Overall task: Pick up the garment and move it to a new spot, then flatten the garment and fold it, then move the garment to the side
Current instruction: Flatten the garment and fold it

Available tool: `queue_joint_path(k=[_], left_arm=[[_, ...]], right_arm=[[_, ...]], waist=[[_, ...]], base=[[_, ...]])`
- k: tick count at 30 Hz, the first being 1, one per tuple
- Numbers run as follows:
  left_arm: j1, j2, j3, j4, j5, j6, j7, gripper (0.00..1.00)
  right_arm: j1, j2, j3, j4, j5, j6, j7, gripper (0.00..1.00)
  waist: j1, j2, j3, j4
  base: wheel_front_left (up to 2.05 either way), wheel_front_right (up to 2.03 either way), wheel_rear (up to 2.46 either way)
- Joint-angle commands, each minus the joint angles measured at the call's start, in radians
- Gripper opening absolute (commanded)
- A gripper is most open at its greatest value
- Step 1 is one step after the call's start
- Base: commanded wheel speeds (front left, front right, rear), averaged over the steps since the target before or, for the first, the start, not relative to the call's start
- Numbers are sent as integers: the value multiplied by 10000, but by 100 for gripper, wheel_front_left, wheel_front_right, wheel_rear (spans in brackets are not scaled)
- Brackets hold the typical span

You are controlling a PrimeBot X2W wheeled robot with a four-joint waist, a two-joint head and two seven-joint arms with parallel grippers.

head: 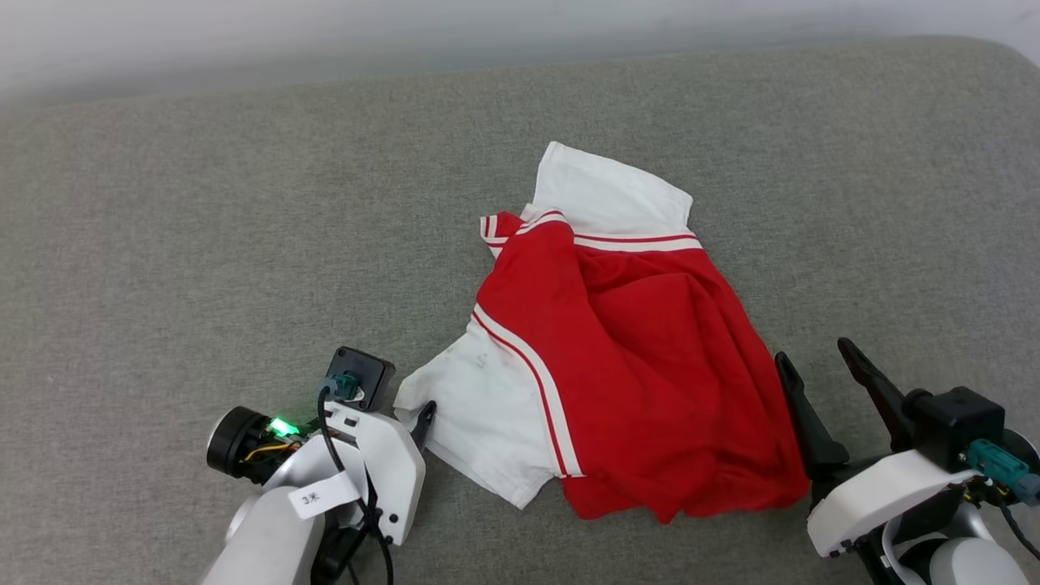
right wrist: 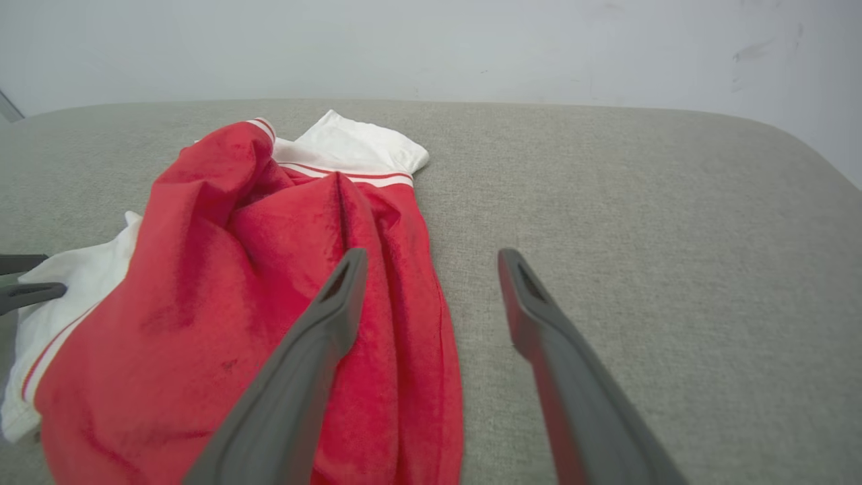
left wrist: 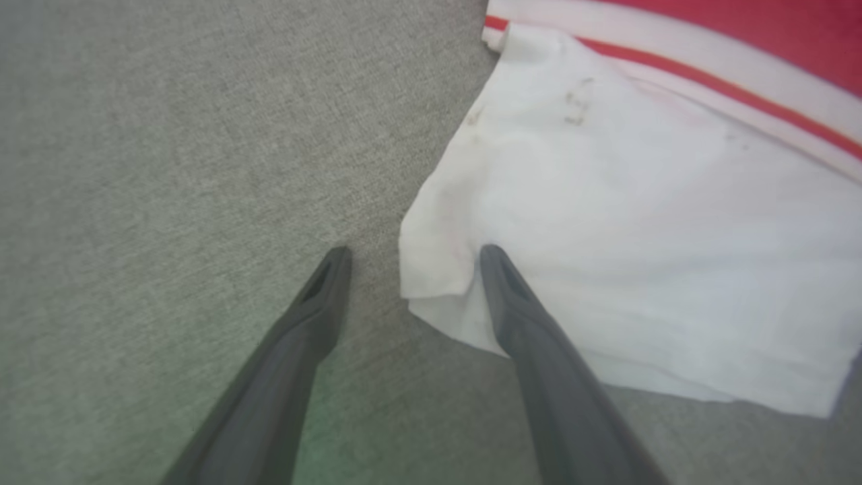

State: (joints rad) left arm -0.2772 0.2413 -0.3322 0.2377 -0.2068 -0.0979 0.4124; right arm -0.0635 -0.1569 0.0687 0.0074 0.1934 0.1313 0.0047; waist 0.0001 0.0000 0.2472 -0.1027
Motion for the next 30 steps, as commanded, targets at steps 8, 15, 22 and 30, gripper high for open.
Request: queue_joint_path(k=[8, 15, 22, 30], left_arm=[[208, 170, -269, 627, -144, -36, 65, 0], [149, 319, 549, 225, -276, 647, -1385, 0], [500, 939, 1590, 149, -611, 1113, -2186, 0], [1476, 1180, 2017, 521, -1127, 1187, -2065, 0]], right_arm=[[-95, 22, -101, 254, -126, -10, -161, 100], [59, -32, 21, 551, -98, -10, -54, 100], [288, -22, -24, 832, -111, -10, 241, 100], [461, 181, -190, 1112, -195, -10, 649, 100]], waist=[[-1, 0, -51, 55], [-1, 0, -725, 355], [-1, 0, -1155, 593], [-1, 0, -1152, 718]], base=[[0, 0, 0], [0, 0, 0], [0, 0, 0], [0, 0, 0]])
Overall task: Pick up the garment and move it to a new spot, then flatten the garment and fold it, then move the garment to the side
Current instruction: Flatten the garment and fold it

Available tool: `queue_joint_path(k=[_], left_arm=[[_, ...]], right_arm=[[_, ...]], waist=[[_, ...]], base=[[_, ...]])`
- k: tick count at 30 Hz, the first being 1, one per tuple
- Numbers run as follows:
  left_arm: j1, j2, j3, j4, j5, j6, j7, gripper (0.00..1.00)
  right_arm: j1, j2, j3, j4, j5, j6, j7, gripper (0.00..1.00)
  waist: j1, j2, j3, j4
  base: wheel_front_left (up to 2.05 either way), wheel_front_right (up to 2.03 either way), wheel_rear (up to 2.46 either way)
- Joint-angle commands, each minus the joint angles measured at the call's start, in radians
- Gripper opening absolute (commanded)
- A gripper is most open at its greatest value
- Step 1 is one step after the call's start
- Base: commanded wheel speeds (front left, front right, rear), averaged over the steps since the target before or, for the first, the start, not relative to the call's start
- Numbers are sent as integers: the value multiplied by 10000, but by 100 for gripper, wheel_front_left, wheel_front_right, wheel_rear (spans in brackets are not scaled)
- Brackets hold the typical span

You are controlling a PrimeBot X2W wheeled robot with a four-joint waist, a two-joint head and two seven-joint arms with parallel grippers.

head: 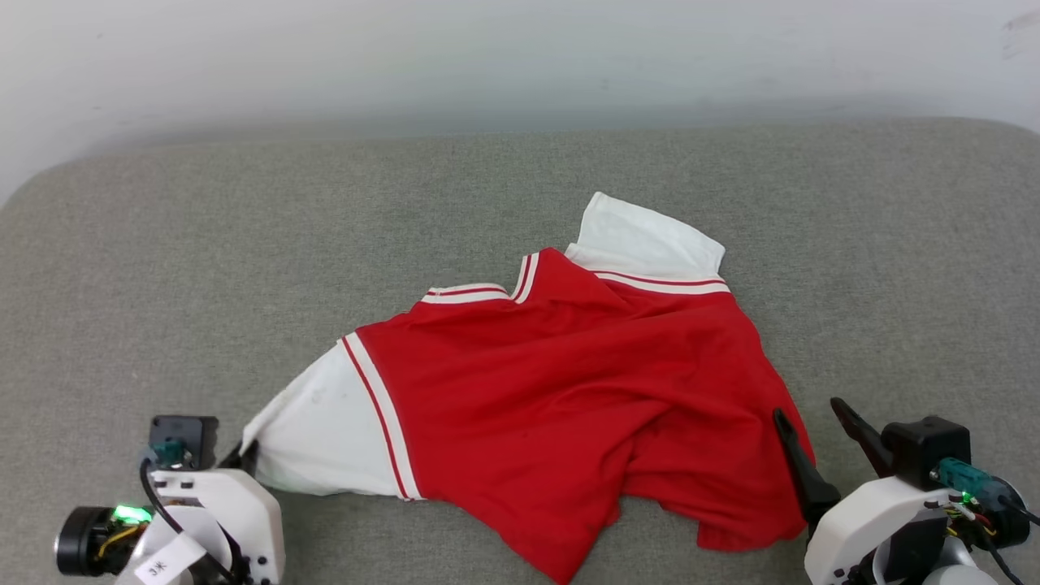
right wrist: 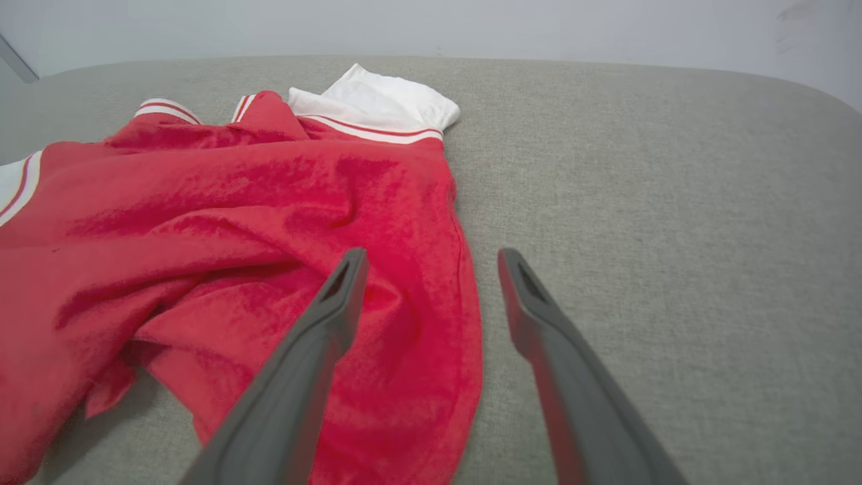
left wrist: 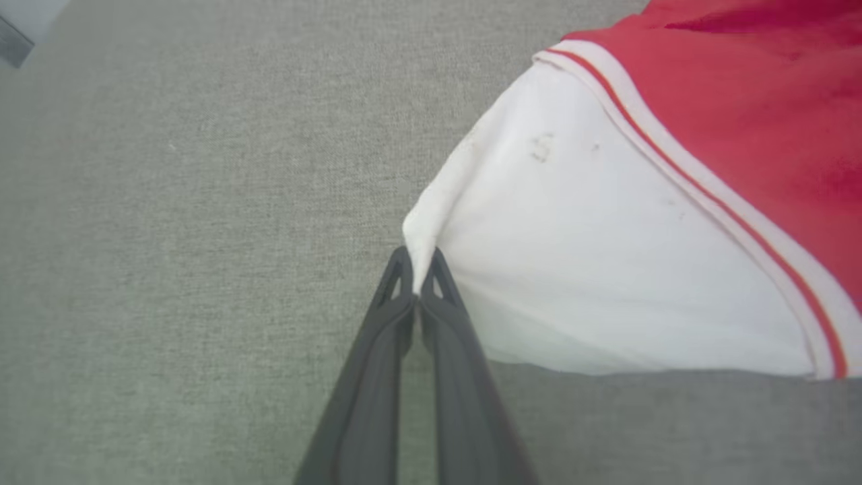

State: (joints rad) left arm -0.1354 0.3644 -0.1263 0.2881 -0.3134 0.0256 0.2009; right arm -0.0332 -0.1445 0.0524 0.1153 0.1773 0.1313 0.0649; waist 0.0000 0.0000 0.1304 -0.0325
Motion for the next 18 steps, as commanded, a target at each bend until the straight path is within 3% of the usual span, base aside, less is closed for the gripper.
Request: queue_joint_path(k=[1, 2, 4, 13, 18], left_arm=[[99, -95, -83, 90, -108, -87, 85, 0], [135, -130, -127, 158, -161, -140, 134, 20], [167, -146, -206, 243, -134, -164, 103, 100], [-42, -300, -488, -186, 395, 37, -1479, 100], [26, -464, -818, -1021, 703, -185, -3137, 100]], right_arm=[[149, 66, -37, 44, -34, -10, 47, 100], [139, 80, -37, 57, -33, -10, 78, 100], [118, 101, -49, 93, -33, -10, 107, 100], [114, -165, -192, -34, -21, -11, 332, 100], [-235, -655, -93, -330, 132, -11, 1019, 100]], waist=[[0, 0, 34, 36], [0, 0, 47, 55], [0, 0, 49, 97], [0, 0, -192, 594], [0, 0, -199, 1070]], base=[[0, 0, 0], [0, 0, 0], [0, 0, 0], [0, 0, 0], [0, 0, 0]])
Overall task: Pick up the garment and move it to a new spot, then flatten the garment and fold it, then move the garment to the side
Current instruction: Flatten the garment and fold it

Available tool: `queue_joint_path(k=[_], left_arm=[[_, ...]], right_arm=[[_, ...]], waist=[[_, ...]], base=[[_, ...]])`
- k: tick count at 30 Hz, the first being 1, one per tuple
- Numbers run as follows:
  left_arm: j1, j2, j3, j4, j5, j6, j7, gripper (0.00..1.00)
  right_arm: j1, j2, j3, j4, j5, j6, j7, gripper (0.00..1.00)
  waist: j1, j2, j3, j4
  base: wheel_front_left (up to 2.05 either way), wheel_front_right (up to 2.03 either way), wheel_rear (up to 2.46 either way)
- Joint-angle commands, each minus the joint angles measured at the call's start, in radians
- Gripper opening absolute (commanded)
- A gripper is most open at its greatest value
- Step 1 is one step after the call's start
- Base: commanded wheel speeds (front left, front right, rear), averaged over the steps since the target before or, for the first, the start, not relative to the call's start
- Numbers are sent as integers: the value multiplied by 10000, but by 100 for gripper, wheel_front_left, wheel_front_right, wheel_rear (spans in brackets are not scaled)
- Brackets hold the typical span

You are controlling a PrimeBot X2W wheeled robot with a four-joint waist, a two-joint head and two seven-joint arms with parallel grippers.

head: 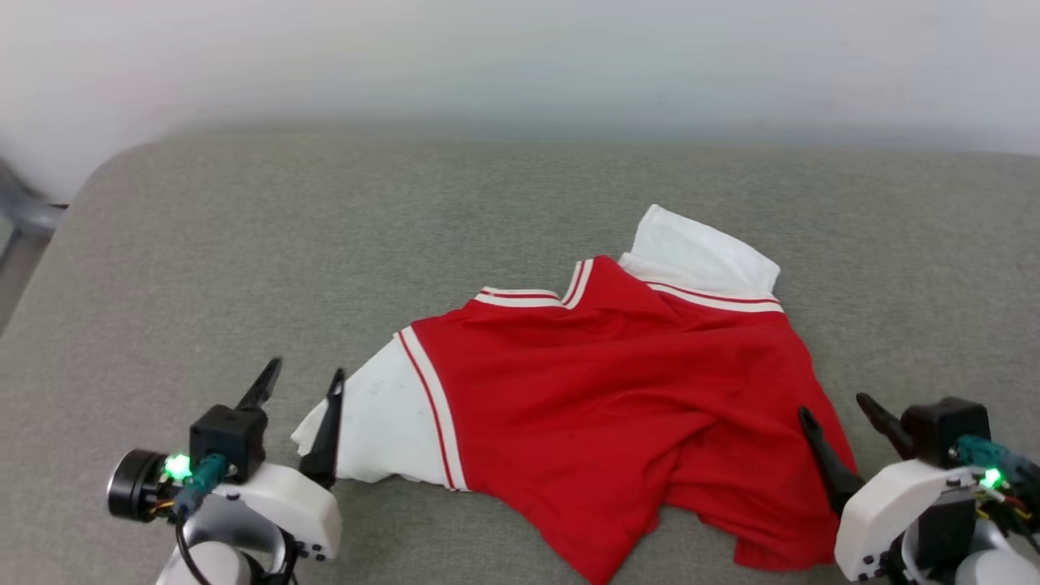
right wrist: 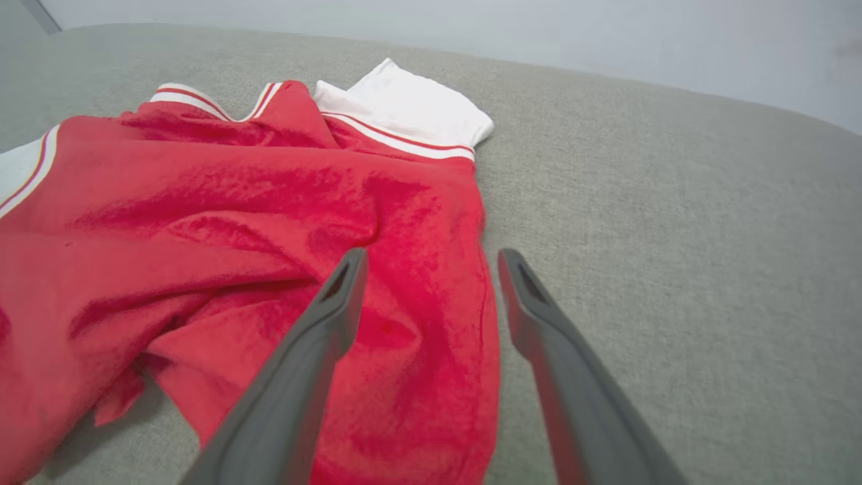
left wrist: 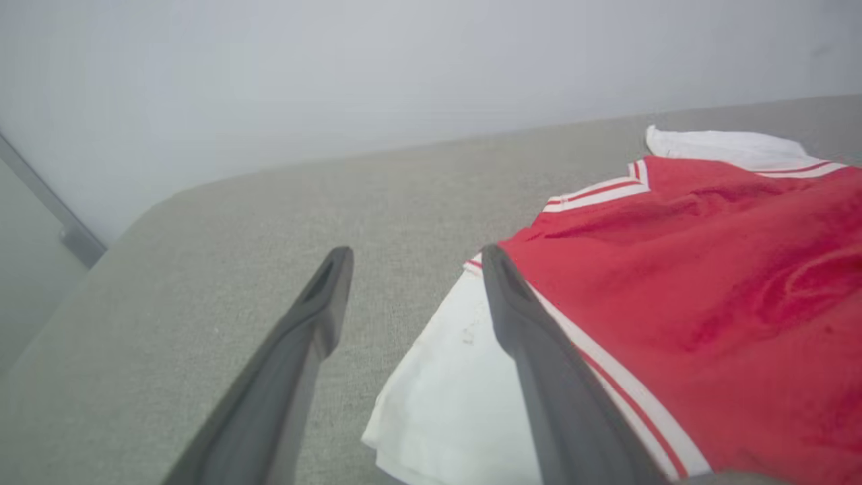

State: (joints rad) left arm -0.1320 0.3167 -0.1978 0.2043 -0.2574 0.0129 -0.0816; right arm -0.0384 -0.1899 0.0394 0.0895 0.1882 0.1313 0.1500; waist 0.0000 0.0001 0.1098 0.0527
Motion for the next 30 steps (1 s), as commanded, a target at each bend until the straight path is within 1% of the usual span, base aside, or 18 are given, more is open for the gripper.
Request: queue_joint_path(k=[1, 2, 5, 7, 11, 15, 19, 20, 23, 25, 30], left_arm=[[17, -3, -160, -349, 221, -98, -688, 100], [43, -56, -244, -545, 311, -98, -1034, 100], [101, -247, -420, -1078, 510, -65, -1537, 100], [165, -360, -565, -1427, 597, -119, -1695, 100], [214, -618, -796, -1943, 758, -195, -1815, 100], [166, -825, -996, -2123, 858, -326, -1850, 100], [21, -1054, -1073, -2229, 966, -461, -1843, 100], [21, -1054, -1073, -2229, 966, -461, -1843, 100], [-52, -1266, -1115, -2256, 1011, -563, -1836, 100], [-155, -1351, -1107, -2242, 1037, -633, -1836, 100], [-286, -1600, -1035, -2175, 1065, -784, -1838, 100]], right_arm=[[-325, -378, 134, -101, 28, -11, 412, 100], [-452, -599, 206, -119, 67, -11, 723, 100], [-986, -1207, 484, -192, 346, -11, 1800, 100], [-1421, -1766, 684, -189, 451, -14, 2679, 100], [-2488, -2471, 890, 125, 1092, -12, 4567, 100], [-3777, -2943, 904, 738, 1710, -11, 6261, 100], [-4935, -3277, 934, 1570, 1981, -12, 7612, 100], [-4935, -3277, 934, 1570, 1981, -12, 7612, 100], [-5712, -3570, 954, 2192, 2045, -12, 8309, 100], [-6076, -3752, 1003, 2666, 1994, -12, 8585, 100], [-6617, -4163, 1313, 3628, 1793, -11, 8874, 100]], waist=[[0, -1, 18, 321], [0, -1, 42, 460], [0, -1, 178, 907], [0, -1, 294, 1221], [0, -1, 640, 1837], [0, -1, 1075, 2402], [0, -1, 1516, 2917], [0, -1, 1516, 2917], [0, -1, 1866, 3287], [0, -1, 2055, 3497], [0, -1, 2413, 3884]], base=[[0, 0, 0], [0, 0, 0], [0, 0, 0], [0, 0, 0], [0, 0, 0], [0, 0, 0], [0, 0, 0], [0, 0, 0], [0, 0, 0], [0, 0, 0], [0, 0, 0]])
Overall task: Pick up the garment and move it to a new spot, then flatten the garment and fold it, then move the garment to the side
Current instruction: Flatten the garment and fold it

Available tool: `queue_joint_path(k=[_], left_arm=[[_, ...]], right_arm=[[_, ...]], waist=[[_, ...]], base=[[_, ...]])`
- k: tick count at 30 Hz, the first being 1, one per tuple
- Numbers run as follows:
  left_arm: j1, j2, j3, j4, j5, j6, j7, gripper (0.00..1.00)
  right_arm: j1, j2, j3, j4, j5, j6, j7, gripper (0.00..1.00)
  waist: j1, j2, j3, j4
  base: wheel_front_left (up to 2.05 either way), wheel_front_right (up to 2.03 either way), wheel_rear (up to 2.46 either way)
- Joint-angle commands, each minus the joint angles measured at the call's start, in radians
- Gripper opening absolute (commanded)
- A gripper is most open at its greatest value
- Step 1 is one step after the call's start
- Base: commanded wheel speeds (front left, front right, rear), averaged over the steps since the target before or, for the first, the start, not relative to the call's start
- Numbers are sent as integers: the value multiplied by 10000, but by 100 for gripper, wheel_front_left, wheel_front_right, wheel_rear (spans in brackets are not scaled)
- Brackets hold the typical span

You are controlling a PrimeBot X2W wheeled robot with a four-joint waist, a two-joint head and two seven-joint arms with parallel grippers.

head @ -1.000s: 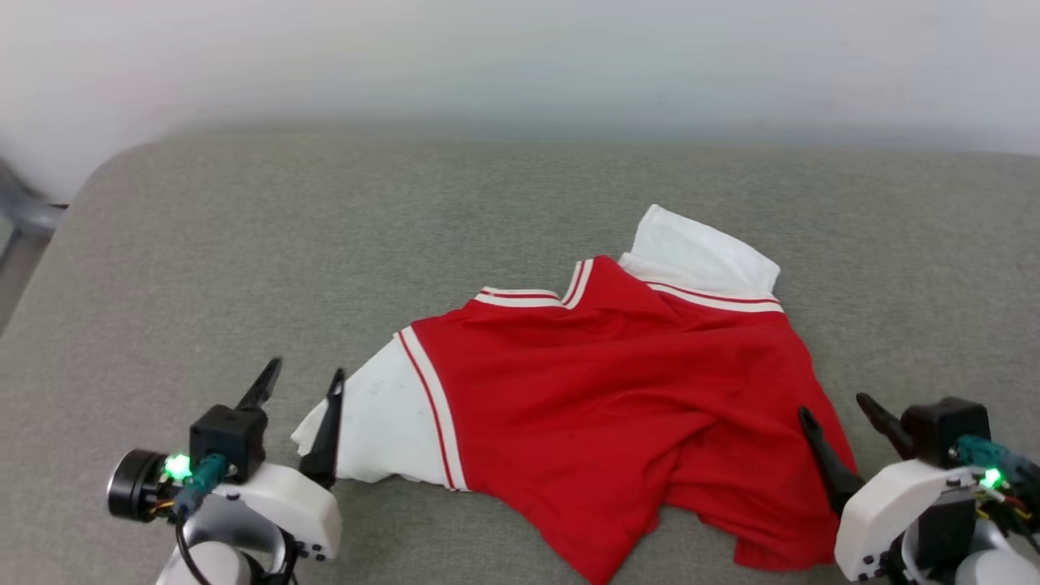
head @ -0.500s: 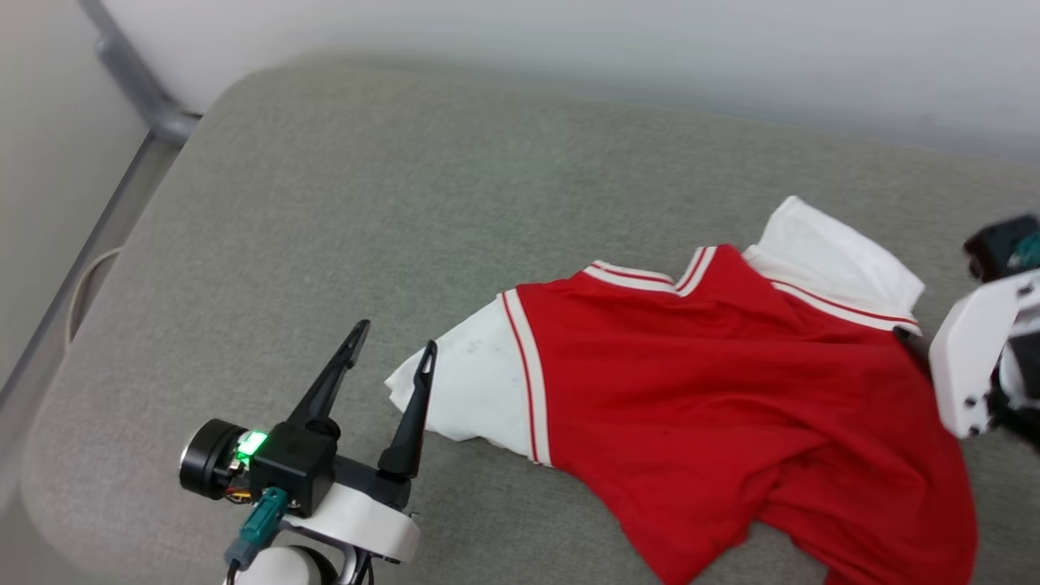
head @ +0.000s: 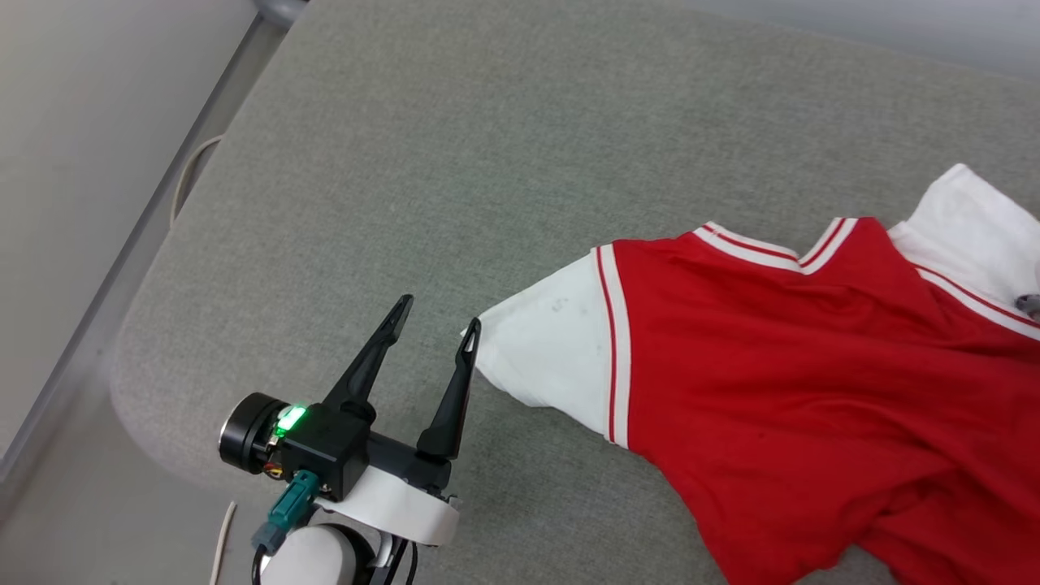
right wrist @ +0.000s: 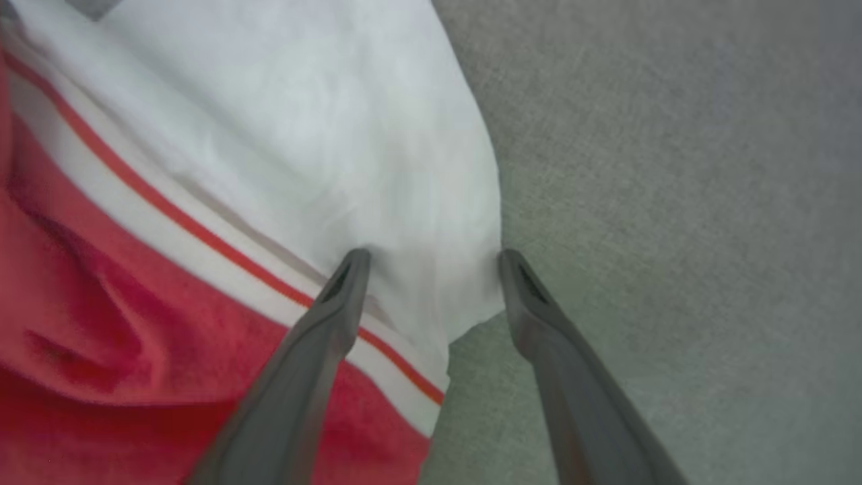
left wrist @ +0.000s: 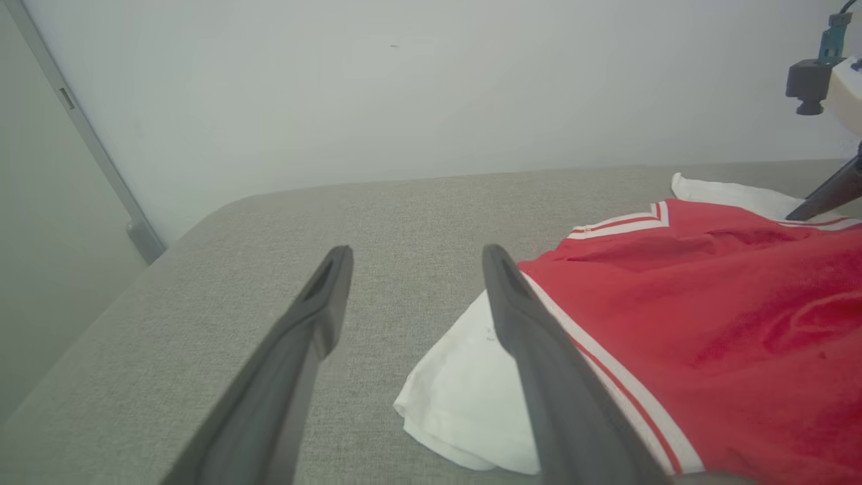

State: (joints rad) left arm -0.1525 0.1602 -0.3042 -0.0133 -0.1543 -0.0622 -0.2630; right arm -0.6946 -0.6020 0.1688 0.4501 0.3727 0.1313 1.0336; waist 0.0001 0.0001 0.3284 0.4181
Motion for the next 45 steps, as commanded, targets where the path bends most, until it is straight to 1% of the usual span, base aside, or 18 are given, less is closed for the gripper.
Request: queue_joint_path(k=[1, 4, 9, 10, 11, 16, 23, 29, 33, 38, 44, 45], left_arm=[[-109, -59, 60, 1, 38, -58, -24, 100], [-147, -171, 132, 4, 104, -123, -24, 100], [-107, -265, 288, 8, 191, -221, -25, 100], [-108, -278, 325, 11, 204, -245, -25, 100], [-106, -283, 359, 17, 209, -260, -25, 100], [-88, -230, 501, 96, 344, -304, -25, 100], [212, -123, 673, 272, 462, -336, -25, 100], [559, 72, 812, 415, 528, -332, -25, 100], [744, 114, 855, 474, 500, -332, -26, 100], [898, 220, 896, 576, 470, -306, -26, 100], [827, 312, 966, 703, 377, -300, -26, 100], [783, 315, 953, 746, 374, -309, -26, 100]], right_arm=[[-81, -82, 94, 178, -59, -11, 42, 100], [-21, -63, 303, 605, 25, -9, 68, 100], [556, 130, 447, 1217, 259, -8, 275, 100], [667, 171, 416, 1331, 316, -8, 344, 76], [764, 199, 417, 1379, 339, -8, 349, 0], [901, 168, 84, 1496, 385, -14, -92, 0], [1538, 276, -483, 1596, 498, -15, -852, 0], [2449, 577, -1212, 1450, 656, -15, -1655, 0], [3152, 782, -1935, 1271, 670, -15, -2306, 0], [4103, 1084, -2877, 1034, 441, -14, -2940, 0], [4675, 1592, -3611, 905, 181, -15, -3815, 0], [4702, 1669, -3669, 934, 107, -15, -3985, 27]], waist=[[-1, -1, 276, 279], [-1, -1, 384, 374], [-1, -1, 461, 394], [-1, -1, 463, 375], [-1, -1, 456, 343], [-1, -1, 257, 45], [-1, -1, -595, -674], [-1, -1, -1363, -1501], [-1, -1, -1675, -2013], [-1, -1, -1813, -2558], [-1, -1, -1686, -3030], [-1, -1, -1682, -3072]], base=[[0, 0, 0], [0, 0, 0], [0, 0, 0], [0, 0, 0], [0, 0, 0], [0, 0, 0], [0, 0, 0], [0, 0, 0], [0, 0, 0], [0, 0, 0], [0, 0, 0], [0, 0, 0]])
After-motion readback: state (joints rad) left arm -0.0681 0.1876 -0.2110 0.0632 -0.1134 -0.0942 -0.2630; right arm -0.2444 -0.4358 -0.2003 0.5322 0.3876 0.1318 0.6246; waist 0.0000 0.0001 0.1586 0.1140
